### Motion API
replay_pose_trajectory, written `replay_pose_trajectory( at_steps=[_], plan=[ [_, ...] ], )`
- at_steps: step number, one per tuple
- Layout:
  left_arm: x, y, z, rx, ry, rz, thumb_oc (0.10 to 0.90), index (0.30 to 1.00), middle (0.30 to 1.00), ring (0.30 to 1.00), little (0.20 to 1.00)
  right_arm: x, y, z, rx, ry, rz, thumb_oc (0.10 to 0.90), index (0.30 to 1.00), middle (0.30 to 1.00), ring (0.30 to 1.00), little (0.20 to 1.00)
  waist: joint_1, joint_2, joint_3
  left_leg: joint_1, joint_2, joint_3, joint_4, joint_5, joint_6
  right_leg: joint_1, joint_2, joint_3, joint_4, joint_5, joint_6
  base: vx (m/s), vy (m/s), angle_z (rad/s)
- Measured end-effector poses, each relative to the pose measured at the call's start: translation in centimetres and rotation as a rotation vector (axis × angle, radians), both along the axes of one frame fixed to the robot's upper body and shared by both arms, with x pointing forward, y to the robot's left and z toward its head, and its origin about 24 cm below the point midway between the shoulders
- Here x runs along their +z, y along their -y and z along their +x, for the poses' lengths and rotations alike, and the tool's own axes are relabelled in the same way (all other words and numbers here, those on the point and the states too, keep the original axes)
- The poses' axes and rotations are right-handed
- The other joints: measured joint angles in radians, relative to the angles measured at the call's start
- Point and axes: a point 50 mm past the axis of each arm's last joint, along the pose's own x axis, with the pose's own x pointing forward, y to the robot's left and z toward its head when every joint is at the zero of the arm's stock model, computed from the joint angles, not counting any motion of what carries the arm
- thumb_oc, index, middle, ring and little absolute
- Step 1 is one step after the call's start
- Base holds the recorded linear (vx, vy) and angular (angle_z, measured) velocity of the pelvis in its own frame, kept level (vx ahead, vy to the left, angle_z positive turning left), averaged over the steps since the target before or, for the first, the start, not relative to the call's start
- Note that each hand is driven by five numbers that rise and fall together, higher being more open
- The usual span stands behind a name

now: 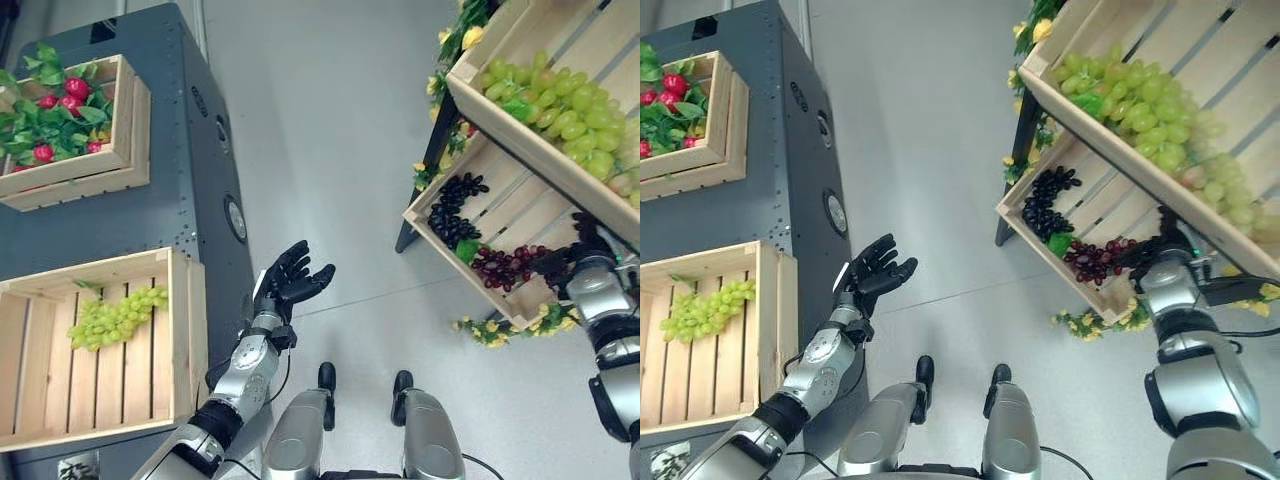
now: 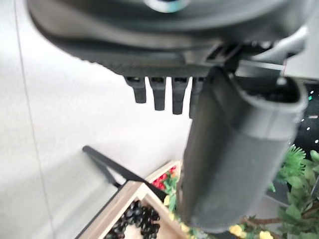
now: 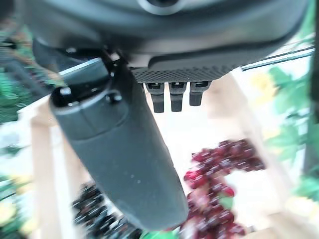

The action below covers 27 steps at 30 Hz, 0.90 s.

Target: Pick up the fruits from the basket on one side to the basket on the other side

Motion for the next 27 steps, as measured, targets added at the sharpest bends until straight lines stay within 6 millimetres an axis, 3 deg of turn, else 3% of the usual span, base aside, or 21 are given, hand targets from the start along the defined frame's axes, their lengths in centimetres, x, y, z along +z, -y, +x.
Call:
replay_pose_trajectory(
  at_steps=[6,15,22,27],
  plan=[
    [-3.2,-1.1,-1.6,0.050,-0.135,-0.002,0.800,0.900,0.900,0.900,0.900,-4.1,-3.9,-1.1,0.195,-0.039,0.021,0.800,0.900,0.900,0.900,0.900,-0.003,-0.022,-0.074,0.051,0.009,0.004,-0.050,0.000,-0.001,0.055,0.011,-0.003,-0.059,0.005,0.004,0.03,-0.026,-0.02],
    [-3.4,-1.5,-1.8,0.041,-0.136,-0.019,0.800,0.900,0.900,0.900,0.900,-7.4,-6.7,-2.4,0.406,-0.166,0.132,0.800,0.900,0.900,0.900,0.900,0.008,-0.026,-0.087,0.028,0.009,-0.014,-0.031,0.000,-0.001,0.054,0.011,-0.029,-0.057,0.000,-0.005,-0.04,-0.041,0.08],
    [-3.7,-1.9,-2.2,0.054,-0.146,-0.018,0.800,0.900,0.900,0.900,0.900,-8.3,-8.1,-3.0,0.510,-0.204,0.154,0.800,0.900,0.900,0.900,0.900,0.014,-0.025,-0.088,0.028,0.010,-0.026,-0.047,0.004,-0.005,0.058,0.009,-0.037,-0.061,0.001,-0.003,0.02,-0.035,0.05],
    [-4.8,-3.0,-3.7,0.108,-0.192,-0.010,0.800,0.900,0.900,0.900,0.900,-10.2,-9.5,-4.8,0.521,-0.207,0.200,0.800,0.900,0.900,0.900,0.900,0.022,-0.016,-0.096,0.103,0.015,-0.053,-0.118,0.018,-0.011,0.146,0.018,-0.066,-0.130,0.007,0.002,0.08,-0.048,0.11]
  ],
)
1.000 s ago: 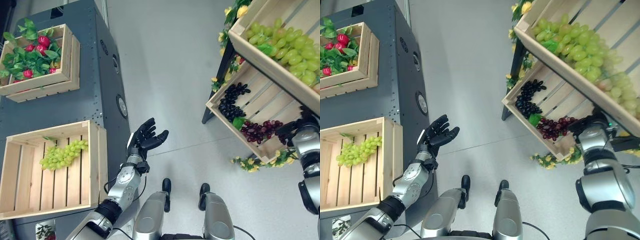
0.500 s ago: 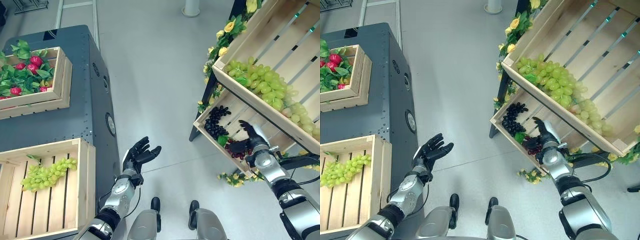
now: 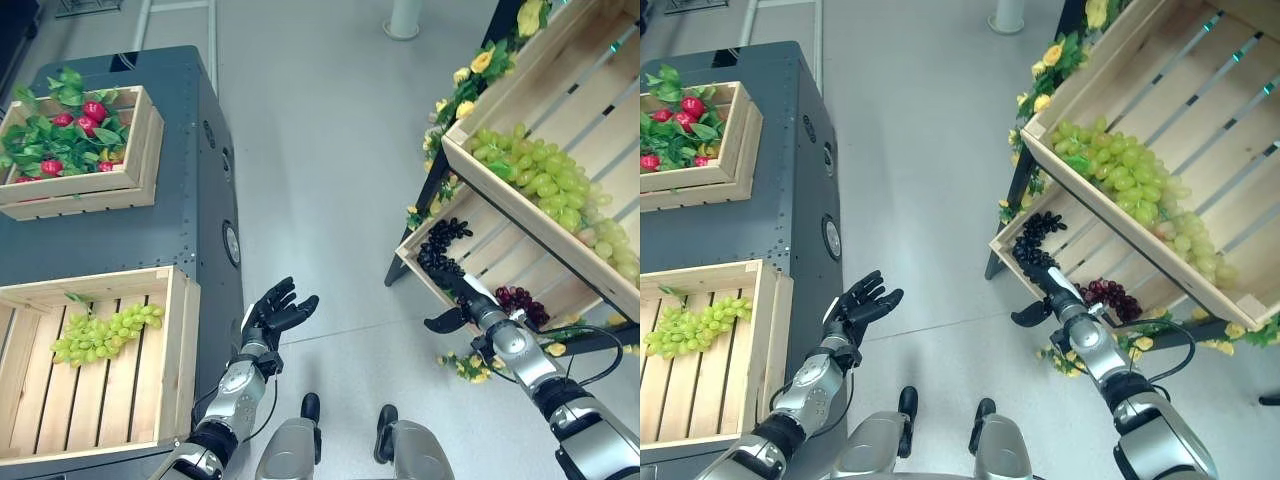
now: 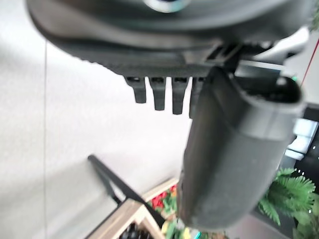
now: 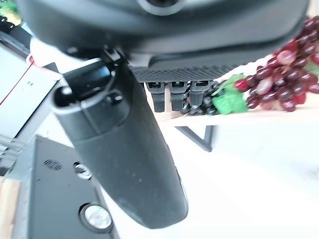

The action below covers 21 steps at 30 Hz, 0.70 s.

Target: Pick up the fruits from the basket on one side to the basket on the other side

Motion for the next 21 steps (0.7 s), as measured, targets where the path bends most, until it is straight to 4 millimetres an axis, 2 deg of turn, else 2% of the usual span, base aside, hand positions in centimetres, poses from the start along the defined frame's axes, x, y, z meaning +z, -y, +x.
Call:
replay_pose_trajectory(
  at_steps=[3,5,8,11,13,17,18,19,20,21],
  plan=[
    [-0.6,-0.3,-1.0,0.024,-0.027,0.006,0.800,0.900,0.900,0.900,0.900,-1.4,-1.2,-1.0,-0.075,0.014,0.055,0.800,0.900,0.900,0.900,0.900,0.003,0.015,-0.016,0.013,0.004,-0.014,-0.032,0.013,-0.003,0.017,0.004,-0.018,-0.038,0.009,-0.002,0.08,-0.034,0.13],
    [-1.4,-0.2,-2.2,0.046,-0.058,-0.004,0.800,0.900,0.900,0.900,0.900,-3.1,-2.6,-2.5,-0.176,-0.004,0.169,0.800,0.900,0.900,0.900,0.900,0.002,0.027,-0.034,0.034,0.008,-0.028,-0.084,0.036,-0.007,0.041,0.016,-0.017,-0.091,0.023,-0.003,0.08,-0.046,0.19],
    [-1.6,0.4,-3.2,0.052,-0.065,-0.003,0.800,0.900,0.900,0.900,0.900,-4.7,-4.8,-4.2,-0.213,-0.046,0.242,0.800,0.900,0.900,0.900,0.900,0.007,0.035,-0.049,0.060,0.015,-0.045,-0.143,0.061,-0.013,0.084,0.034,-0.021,-0.170,0.047,-0.003,0.04,-0.038,0.21],
    [-1.0,1.2,-3.3,-0.017,-0.033,0.115,0.800,0.900,0.900,0.900,0.900,-5.7,-6.8,-5.1,-0.247,-0.108,0.351,0.800,0.900,0.900,0.900,0.900,0.022,0.040,-0.076,0.056,0.021,-0.068,-0.176,0.080,-0.019,0.113,0.053,-0.025,-0.257,0.084,-0.004,0.00,-0.047,0.15],
    [-0.4,1.9,-2.9,-0.066,0.003,0.194,0.800,0.900,0.900,0.900,0.900,-6.1,-7.2,-5.4,-0.240,-0.136,0.345,0.800,0.900,0.900,0.900,0.900,0.041,0.046,-0.094,0.043,0.023,-0.082,-0.192,0.092,-0.023,0.119,0.061,-0.029,-0.299,0.104,-0.006,-0.04,-0.027,0.25],
    [0.7,2.3,-2.5,-0.150,0.076,0.361,0.800,0.900,0.900,0.900,0.900,-6.3,-7.9,-5.8,-0.228,-0.176,0.360,0.800,0.900,0.900,0.900,0.900,0.063,0.065,-0.107,0.019,0.024,-0.122,-0.231,0.131,-0.033,0.136,0.078,-0.089,-0.351,0.126,-0.010,-0.09,0.012,0.48],
    [0.9,2.4,-2.2,-0.189,0.092,0.414,0.800,0.900,0.900,0.900,0.900,-6.3,-7.7,-6.2,-0.221,-0.177,0.354,0.800,0.900,0.900,0.900,0.900,0.048,0.075,-0.110,-0.003,0.023,-0.060,-0.245,0.158,-0.053,0.142,0.070,-0.143,-0.356,0.128,-0.013,-0.04,0.090,1.18],
    [1.3,2.8,-1.6,-0.244,0.116,0.468,0.800,0.900,0.900,0.900,0.900,-6.4,-7.0,-6.7,-0.224,-0.181,0.339,0.800,0.900,0.900,0.900,0.900,0.035,0.080,-0.109,-0.028,0.051,0.099,-0.236,0.110,-0.022,0.158,0.054,-0.217,-0.361,0.127,-0.013,0.05,0.204,1.60],
    [1.5,3.0,-1.3,-0.287,0.135,0.507,0.800,0.900,0.900,0.900,0.900,-6.9,-6.7,-7.5,-0.230,-0.199,0.329,0.800,0.900,0.900,0.900,0.900,0.031,0.063,-0.108,-0.037,0.071,0.242,-0.176,0.106,-0.022,0.170,0.023,-0.263,-0.361,0.125,-0.012,0.12,0.229,1.37],
    [1.6,3.2,-1.3,-0.301,0.142,0.520,0.800,0.900,0.900,0.900,0.900,-7.0,-6.4,-7.9,-0.236,-0.207,0.322,0.800,0.900,0.900,0.900,0.900,0.031,0.062,-0.108,-0.034,0.070,0.252,-0.160,0.106,-0.021,0.173,0.008,-0.271,-0.350,0.121,-0.008,0.13,0.227,1.00]
  ],
)
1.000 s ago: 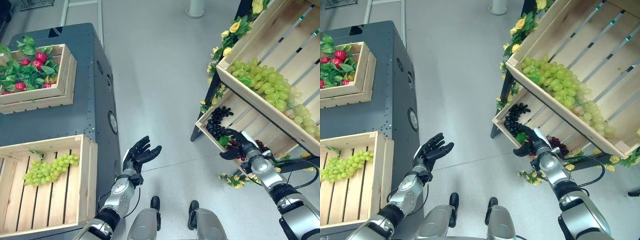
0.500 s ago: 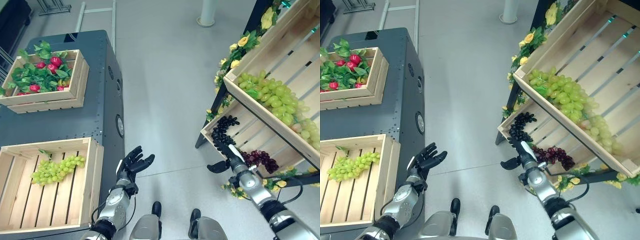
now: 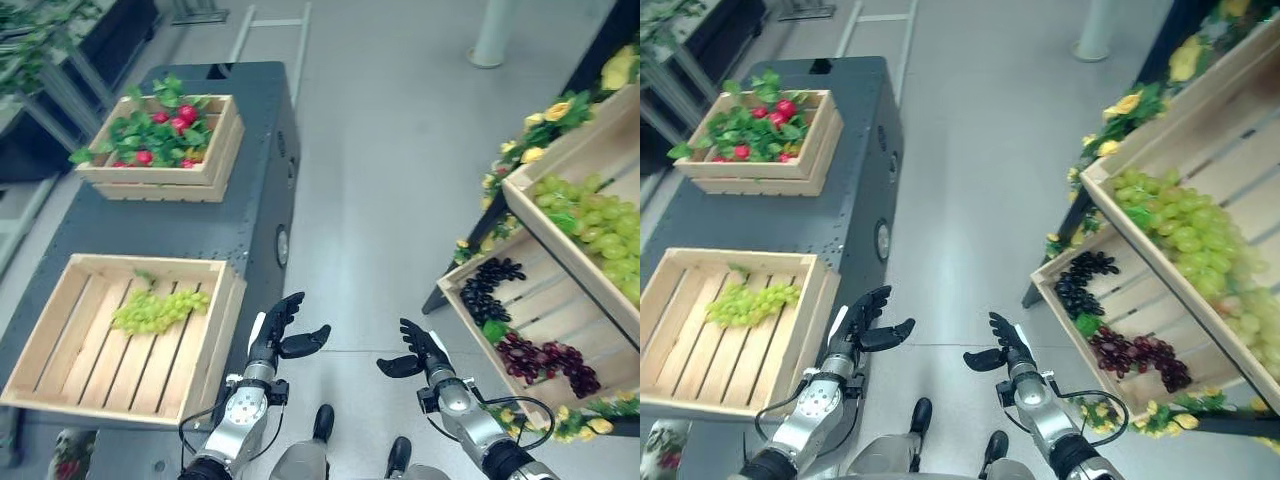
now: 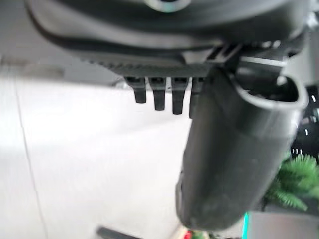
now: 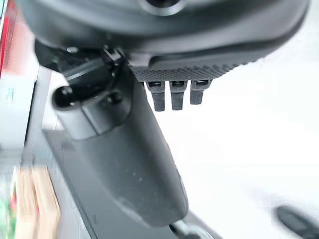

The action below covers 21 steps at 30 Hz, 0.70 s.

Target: Pick up the fruits from the basket on one side to the basket on the other side

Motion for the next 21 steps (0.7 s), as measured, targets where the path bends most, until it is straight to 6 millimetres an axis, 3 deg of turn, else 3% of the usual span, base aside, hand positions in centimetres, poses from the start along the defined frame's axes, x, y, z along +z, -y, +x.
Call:
replay_pose_trajectory(
  at_steps=[1,2,3,6,8,9,10,12,14,15,16,18,19,21],
  plan=[
    [-0.1,0.2,-0.3,-0.044,0.006,0.060,0.800,0.900,0.900,0.900,0.900,-0.4,1.1,-0.7,-0.014,-0.018,-0.022,0.800,0.900,0.900,0.900,0.900,0.001,0.007,-0.002,0.023,-0.010,-0.018,0.003,0.001,-0.003,0.014,-0.028,-0.012,0.027,-0.021,0.025,0.16,0.229,0.84],
    [-0.3,0.5,-0.7,-0.103,0.009,0.124,0.800,0.900,0.900,0.900,0.900,-0.8,2.0,-1.4,-0.031,-0.041,-0.040,0.800,0.900,0.900,0.900,0.900,-0.015,0.043,-0.013,0.052,-0.004,-0.021,-0.003,0.006,0.002,0.028,-0.028,-0.026,0.059,-0.039,0.037,0.14,0.219,0.86],
    [-0.3,0.4,-1.0,-0.124,0.017,0.156,0.800,0.900,0.900,0.900,0.900,-1.0,2.7,-1.8,-0.057,-0.055,-0.040,0.800,0.900,0.900,0.900,0.900,-0.026,0.056,-0.023,0.070,-0.008,-0.023,-0.022,-0.009,0.007,0.028,-0.036,-0.020,0.082,-0.054,0.052,0.14,0.277,0.78],
    [1.1,-0.4,-0.7,-0.184,0.089,0.266,0.800,0.900,0.900,0.900,0.900,-1.1,3.2,-2.0,-0.109,-0.057,-0.024,0.800,0.900,0.900,0.900,0.900,-0.019,0.057,-0.021,0.091,-0.055,-0.044,-0.051,0.007,0.049,-0.003,-0.102,-0.019,0.207,-0.080,0.020,0.11,0.259,0.44],
    [2.7,-1.1,-0.2,-0.203,0.152,0.307,0.800,0.900,0.900,0.900,0.900,-1.2,3.4,-2.4,-0.128,-0.057,-0.014,0.800,0.900,0.900,0.900,0.900,-0.023,0.071,-0.013,0.112,-0.078,-0.085,-0.054,-0.001,0.083,-0.119,-0.195,0.024,0.527,-0.084,0.016,0.16,0.132,0.60],
    [3.3,-1.6,0.0,-0.200,0.174,0.326,0.800,0.900,0.900,0.900,0.900,-1.4,3.0,-2.9,-0.125,-0.067,-0.001,0.800,0.900,0.900,0.900,0.900,-0.015,0.054,-0.015,0.122,-0.099,-0.105,-0.052,-0.020,0.098,-0.165,-0.220,0.078,0.621,-0.060,0.029,0.14,0.007,0.52],
    [3.7,-2.0,0.2,-0.198,0.187,0.341,0.800,0.900,0.900,0.900,0.900,-1.4,2.8,-3.1,-0.124,-0.065,0.009,0.800,0.900,0.900,0.900,0.900,-0.012,0.047,-0.008,0.126,-0.108,-0.122,-0.047,-0.023,0.103,-0.193,-0.226,0.123,0.667,-0.078,0.034,0.14,-0.170,0.61],
    [4.4,-3.0,0.7,-0.201,0.209,0.400,0.800,0.900,0.900,0.900,0.900,-1.7,2.2,-3.6,-0.129,-0.076,0.033,0.800,0.900,0.900,0.900,0.900,-0.040,0.050,0.000,0.131,-0.104,-0.210,-0.061,0.000,0.099,-0.227,-0.121,0.254,0.643,-0.103,0.028,0.12,-0.215,0.96],
    [4.9,-3.6,1.0,-0.213,0.222,0.448,0.800,0.900,0.900,0.900,0.900,-2.0,1.7,-4.0,-0.133,-0.089,0.048,0.800,0.900,0.900,0.900,0.900,-0.061,0.036,0.008,0.126,-0.108,-0.278,-0.066,0.011,0.100,-0.236,-0.042,0.305,0.506,-0.108,0.017,0.06,-0.206,1.04],
    [5.1,-3.5,1.2,-0.215,0.229,0.454,0.800,0.900,0.900,0.900,0.900,-2.0,1.7,-4.1,-0.135,-0.091,0.049,0.800,0.900,0.900,0.900,0.900,-0.063,0.030,0.012,0.126,-0.116,-0.308,-0.074,0.013,0.095,-0.248,-0.023,0.324,0.462,-0.108,0.016,0.10,-0.280,1.59],
    [5.6,-3.1,1.8,-0.229,0.252,0.462,0.800,0.900,0.900,0.900,0.900,-2.3,1.8,-4.2,-0.141,-0.097,0.048,0.800,0.900,0.900,0.900,0.900,-0.095,0.025,0.016,0.103,-0.117,-0.347,-0.076,0.016,0.098,-0.260,0.024,0.398,0.317,-0.101,0.015,0.06,-0.237,1.42],
    [5.6,-2.3,2.0,-0.253,0.264,0.465,0.800,0.900,0.900,0.900,0.900,-2.9,1.7,-4.6,-0.153,-0.128,0.044,0.800,0.900,0.900,0.900,0.900,-0.118,0.013,0.019,0.100,-0.126,-0.395,-0.084,0.031,0.087,-0.266,0.049,0.481,0.220,-0.068,0.013,0.08,-0.277,1.71],
    [5.4,-1.7,1.8,-0.272,0.266,0.459,0.800,0.900,0.900,0.900,0.900,-3.4,1.8,-5.0,-0.161,-0.153,0.037,0.800,0.900,0.900,0.900,0.900,-0.108,-0.003,0.014,0.113,-0.130,-0.360,-0.094,0.031,0.076,-0.264,0.028,0.445,0.222,0.015,0.013,0.12,-0.209,1.28],
    [4.8,-1.4,1.1,-0.273,0.249,0.438,0.800,0.900,0.900,0.900,0.900,-3.1,2.3,-4.2,-0.160,-0.143,0.019,0.800,0.900,0.900,0.900,0.900,-0.078,0.015,0.013,0.110,-0.097,-0.339,-0.089,0.017,0.049,-0.257,0.050,0.422,0.202,0.022,0.002,0.12,-0.158,0.40]
  ],
)
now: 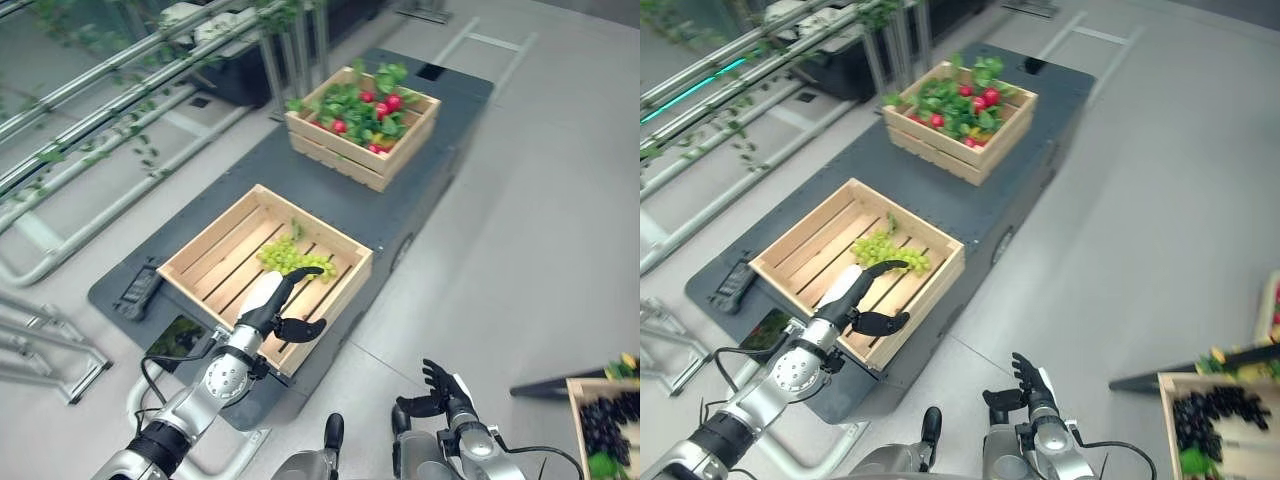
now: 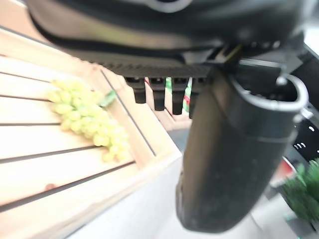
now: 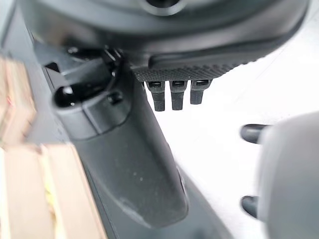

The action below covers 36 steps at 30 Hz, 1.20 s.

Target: Pick up the fruits from the basket on one side to the basket on the other side

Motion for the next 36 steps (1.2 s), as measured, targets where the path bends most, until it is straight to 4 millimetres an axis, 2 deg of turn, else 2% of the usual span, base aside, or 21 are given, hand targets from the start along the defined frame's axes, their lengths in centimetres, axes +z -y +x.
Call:
replay_pose_trajectory(
  at_steps=[3,5,8,11,15,17,19,23,29,36],
  plan=[
    [-0.9,-0.3,-0.8,0.012,-0.037,0.002,0.800,0.900,0.900,0.900,0.900,1.1,0.0,1.9,0.012,0.061,-0.003,0.800,0.900,0.900,0.900,0.900,0.022,0.002,-0.001,0.003,0.046,0.003,0.006,-0.011,-0.034,0.049,0.049,-0.008,-0.079,0.028,-0.037,0.08,-0.063,-0.01],
    [-0.9,-0.1,-0.9,0.012,-0.035,-0.006,0.800,0.900,0.900,0.900,0.900,1.8,0.5,2.7,-0.007,0.096,-0.005,0.800,0.900,0.900,0.900,0.900,0.023,0.001,-0.001,0.010,0.057,0.005,0.008,-0.013,-0.038,0.074,0.060,-0.011,-0.117,0.038,-0.050,0.08,0.005,-0.04],
    [-0.6,-0.1,-0.7,0.020,-0.008,-0.006,0.800,0.900,0.900,0.900,0.900,2.1,1.3,2.8,-0.004,0.105,-0.022,0.800,0.900,0.900,0.900,0.900,0.018,0.001,-0.001,0.012,0.054,0.030,0.022,-0.016,-0.043,0.099,0.059,-0.022,-0.146,0.042,-0.053,0.04,0.066,0.03],
    [1.1,0.0,0.4,0.039,0.115,0.043,0.800,0.900,0.900,0.900,0.900,1.8,2.2,1.8,-0.008,0.079,-0.046,0.800,0.900,0.900,0.900,0.900,0.012,0.003,0.003,-0.012,0.041,0.051,0.059,-0.021,-0.049,0.108,0.047,-0.051,-0.149,0.038,-0.058,-0.03,0.098,0.29],
    [5.3,-2.4,3.2,0.149,0.350,0.232,0.800,0.900,0.900,0.900,0.900,2.2,3.0,2.4,-0.006,0.091,-0.071,0.800,0.900,0.900,0.900,0.900,-0.009,0.038,0.041,-0.031,0.044,0.052,0.054,-0.022,-0.050,0.089,0.051,-0.062,-0.143,0.037,-0.049,-0.10,0.109,0.12],
    [8.9,-3.7,5.2,0.191,0.470,0.339,0.800,0.900,0.900,0.900,0.900,2.9,3.5,3.5,0.001,0.117,-0.092,0.800,0.900,0.900,0.900,0.900,-0.016,0.054,0.081,-0.066,0.044,0.055,0.053,-0.026,-0.042,0.035,0.049,-0.058,-0.111,0.039,-0.049,-0.17,0.124,-0.05],
    [11.4,-4.5,6.7,0.226,0.548,0.413,0.800,0.900,0.900,0.900,0.900,3.2,3.6,4.2,0.007,0.131,-0.099,0.800,0.900,0.900,0.900,0.900,-0.015,0.052,0.111,-0.099,0.037,0.069,0.062,-0.020,-0.038,-0.014,0.040,-0.054,-0.077,0.040,-0.046,-0.12,0.078,-0.13],
    [14.6,-5.9,9.0,0.276,0.621,0.573,0.800,0.900,0.900,0.900,0.900,3.8,3.3,5.3,0.036,0.152,-0.105,0.800,0.900,0.900,0.900,0.900,-0.032,0.032,0.168,-0.151,0.028,0.086,0.085,-0.018,-0.036,-0.089,0.029,-0.039,-0.024,0.043,-0.044,-0.11,0.104,-0.17],
    [14.7,-6.2,10.1,0.301,0.602,0.683,0.800,0.900,0.900,0.900,0.900,4.9,3.0,7.0,0.077,0.195,-0.109,0.800,0.900,0.900,0.900,0.900,-0.081,0.003,0.243,-0.187,0.025,0.101,0.107,-0.017,-0.034,-0.120,0.034,-0.027,-0.018,0.047,-0.046,-0.09,0.048,-0.06],
    [15.0,-6.6,11.5,0.298,0.599,0.850,0.800,0.900,0.900,0.900,0.900,6.2,3.1,8.8,0.078,0.239,-0.088,0.800,0.900,0.900,0.900,0.900,-0.086,-0.013,0.254,-0.213,0.031,0.102,0.106,-0.018,-0.034,-0.143,0.039,-0.027,-0.023,0.050,-0.051,-0.06,0.025,0.01]
  ],
)
